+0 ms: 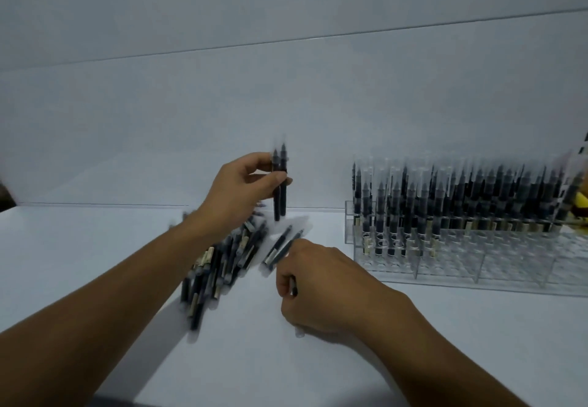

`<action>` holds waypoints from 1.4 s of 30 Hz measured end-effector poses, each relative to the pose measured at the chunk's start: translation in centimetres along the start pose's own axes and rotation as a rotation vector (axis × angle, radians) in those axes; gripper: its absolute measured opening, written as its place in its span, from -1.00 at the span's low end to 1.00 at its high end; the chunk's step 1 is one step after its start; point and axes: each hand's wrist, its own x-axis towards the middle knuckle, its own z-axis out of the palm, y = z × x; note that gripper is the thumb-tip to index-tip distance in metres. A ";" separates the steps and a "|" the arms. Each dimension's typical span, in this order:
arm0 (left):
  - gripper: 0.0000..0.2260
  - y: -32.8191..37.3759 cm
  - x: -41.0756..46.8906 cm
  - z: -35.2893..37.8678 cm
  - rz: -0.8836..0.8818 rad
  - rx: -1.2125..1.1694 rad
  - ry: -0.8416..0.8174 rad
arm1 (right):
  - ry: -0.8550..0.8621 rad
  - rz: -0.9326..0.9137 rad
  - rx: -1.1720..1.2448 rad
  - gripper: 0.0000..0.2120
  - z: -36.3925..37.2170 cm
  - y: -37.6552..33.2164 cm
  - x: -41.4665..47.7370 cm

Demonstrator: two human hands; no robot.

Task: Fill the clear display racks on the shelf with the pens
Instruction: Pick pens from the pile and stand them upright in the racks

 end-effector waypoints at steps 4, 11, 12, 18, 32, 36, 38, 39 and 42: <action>-0.89 1.3 -2.9 -0.8 -0.048 -0.110 0.042 | 0.027 0.044 -0.107 -0.89 -0.5 -0.7 -0.6; -0.86 2.2 -7.1 1.0 -0.041 -0.194 -0.025 | -0.053 0.115 -0.325 -0.84 -2.3 -0.8 -4.2; -0.85 2.2 -7.4 1.7 -0.043 -0.220 -0.028 | -0.064 0.140 -0.326 -0.83 -2.8 -0.4 -5.0; -0.86 2.6 -8.6 6.5 -0.060 -0.378 -0.086 | -0.076 0.287 -0.377 -0.71 -5.4 2.8 -10.1; -0.80 3.4 -7.4 14.3 -0.047 -0.419 -0.295 | 0.487 0.402 0.196 -0.86 -12.0 9.2 -15.9; -0.81 3.5 -6.7 15.9 -0.045 -0.433 -0.296 | 0.697 0.407 0.418 -0.90 -11.9 10.1 -14.1; -0.82 2.8 -7.1 16.3 -0.080 -0.457 -0.307 | 0.748 0.402 0.473 -0.92 -12.0 10.5 -13.5; -0.81 2.4 -7.3 16.5 -0.095 -0.462 -0.321 | 0.761 0.399 0.488 -0.92 -12.1 10.7 -13.2; -0.74 1.5 -7.4 16.6 -0.105 -0.451 -0.348 | 0.780 0.396 0.514 -0.94 -12.1 11.5 -12.1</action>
